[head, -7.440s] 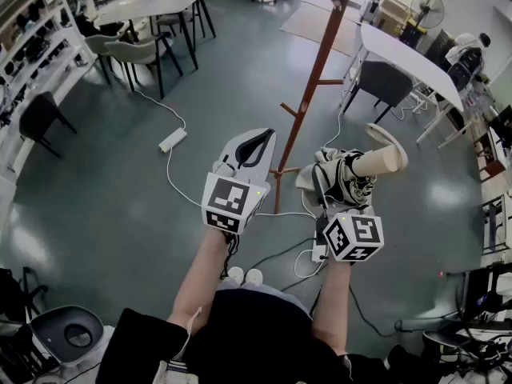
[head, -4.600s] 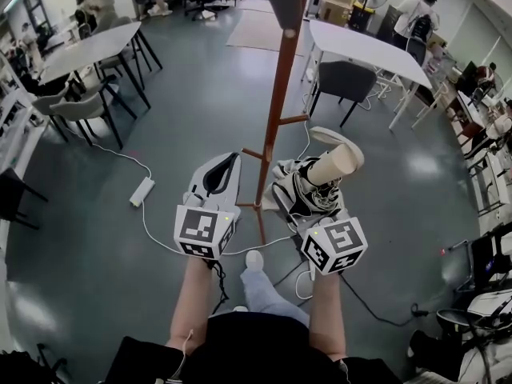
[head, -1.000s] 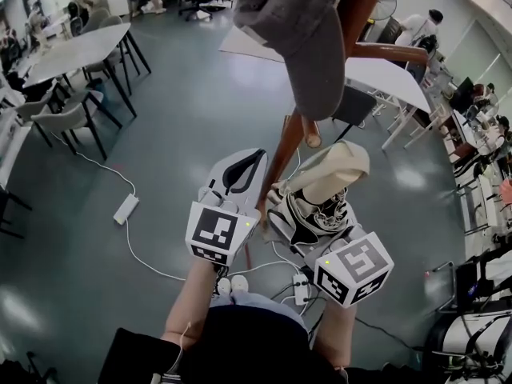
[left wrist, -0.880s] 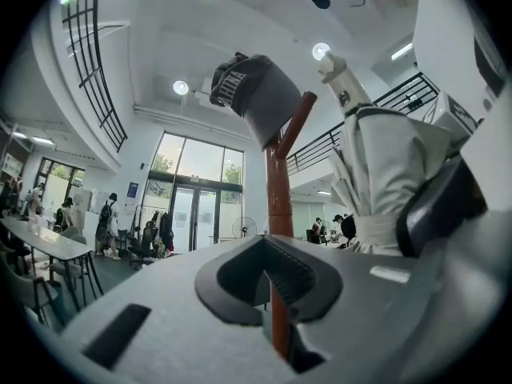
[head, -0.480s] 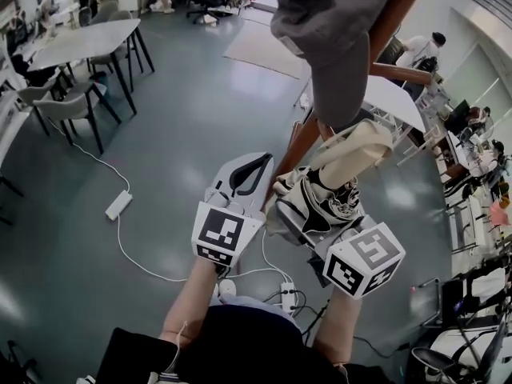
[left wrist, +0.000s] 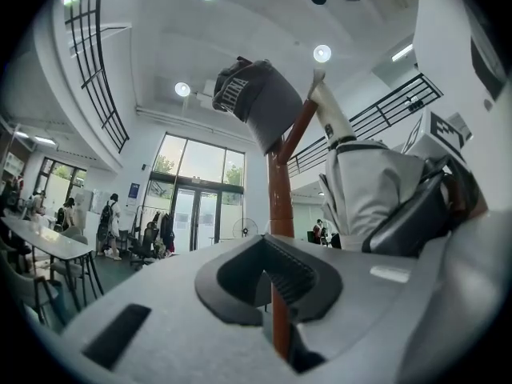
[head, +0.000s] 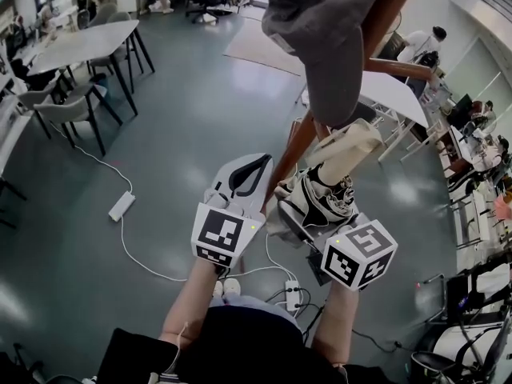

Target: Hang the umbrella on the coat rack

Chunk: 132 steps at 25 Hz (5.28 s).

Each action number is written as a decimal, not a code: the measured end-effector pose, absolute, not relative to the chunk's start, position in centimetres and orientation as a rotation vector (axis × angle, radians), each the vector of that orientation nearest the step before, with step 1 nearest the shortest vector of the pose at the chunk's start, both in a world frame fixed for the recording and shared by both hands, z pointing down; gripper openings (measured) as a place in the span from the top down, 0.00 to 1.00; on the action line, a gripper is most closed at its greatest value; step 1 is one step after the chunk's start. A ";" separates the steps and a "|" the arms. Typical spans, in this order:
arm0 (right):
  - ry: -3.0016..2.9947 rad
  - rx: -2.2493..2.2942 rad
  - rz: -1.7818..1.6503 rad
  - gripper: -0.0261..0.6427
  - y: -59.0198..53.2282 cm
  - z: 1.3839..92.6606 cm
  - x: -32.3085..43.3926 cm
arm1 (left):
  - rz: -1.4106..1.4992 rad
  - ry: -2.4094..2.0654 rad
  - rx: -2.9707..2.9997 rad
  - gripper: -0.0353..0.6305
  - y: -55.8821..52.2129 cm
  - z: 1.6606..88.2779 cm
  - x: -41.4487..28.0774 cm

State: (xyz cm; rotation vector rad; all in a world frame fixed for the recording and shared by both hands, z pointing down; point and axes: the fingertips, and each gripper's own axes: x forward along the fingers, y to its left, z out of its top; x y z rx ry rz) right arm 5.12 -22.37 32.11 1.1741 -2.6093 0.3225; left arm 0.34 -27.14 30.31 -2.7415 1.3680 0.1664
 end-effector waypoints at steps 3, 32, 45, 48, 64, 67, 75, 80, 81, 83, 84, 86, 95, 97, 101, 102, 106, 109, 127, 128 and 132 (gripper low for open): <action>-2.600 1.186 0.349 0.44 -22.6 33.0 5.6 | 0.155 1.363 -2.749 0.94 -27.3 30.7 0.7; -2.528 1.212 0.387 0.44 -23.4 39.9 7.0 | 0.092 1.326 -2.775 0.94 -28.4 32.0 1.8; -2.338 1.213 0.167 0.44 -22.9 41.3 7.9 | 0.084 1.322 -2.777 0.94 -28.5 32.1 2.3; -2.346 1.234 0.223 0.44 -23.3 41.4 8.3 | 0.088 1.330 -2.774 0.94 -28.4 32.1 2.2; -2.308 1.242 0.402 0.44 -25.5 47.7 8.8 | 0.088 1.366 -2.764 0.94 -28.8 33.0 1.6; -2.389 1.270 0.349 0.44 -25.7 48.3 7.9 | 0.090 1.362 -2.769 0.94 -28.6 33.7 1.8; -2.546 1.448 0.229 0.44 -27.1 47.4 7.4 | 0.090 1.398 -2.744 0.94 -28.5 37.2 1.9; -2.577 1.480 0.190 0.43 -27.3 47.4 7.1 | 0.071 1.413 -2.769 0.94 -28.6 39.6 1.9; -2.580 1.480 0.183 0.43 -27.2 47.4 7.1 | 0.066 1.413 -2.777 0.94 -28.4 40.0 1.9; -2.585 1.478 0.169 0.42 -27.0 47.5 7.0 | 0.061 1.412 -2.789 0.94 -28.1 40.5 2.0; -2.589 1.477 0.163 0.42 -26.9 47.5 7.1 | 0.058 1.413 -2.794 0.94 -27.9 40.7 2.1; -2.594 1.471 0.154 0.41 -26.8 47.4 7.2 | 0.049 1.410 -2.800 0.94 -27.7 41.0 2.2; -2.650 1.441 0.172 0.38 -26.4 47.2 6.2 | 0.060 1.384 -2.801 0.94 -27.7 40.2 1.7; -2.663 1.438 0.167 0.36 -25.9 47.1 6.5 | 0.058 1.383 -2.804 0.94 -27.4 40.3 2.0; -2.667 1.443 0.135 0.36 -24.9 47.1 6.7 | 0.070 1.377 -2.809 0.94 -27.0 39.8 1.7; -2.670 1.445 0.134 0.35 -24.6 47.1 6.7 | 0.072 1.378 -2.811 0.94 -26.9 39.7 1.5; -2.643 1.469 0.110 0.35 -22.8 46.8 7.6 | 0.072 1.380 -2.814 0.94 -25.9 39.8 1.3; -2.620 1.457 0.092 0.38 -21.6 46.5 8.4 | 0.091 1.369 -2.814 0.94 -25.4 39.0 1.6; -2.768 1.446 0.028 0.53 -18.2 39.6 10.9 | 0.118 1.322 -2.794 0.94 -23.3 36.9 1.6; -2.772 1.460 0.007 0.55 -18.1 39.1 10.6 | 0.117 1.320 -2.792 0.94 -23.2 36.7 1.6; -2.752 1.524 -0.089 0.69 -18.8 37.3 9.5 | 0.116 1.325 -2.781 0.94 -23.2 36.1 1.4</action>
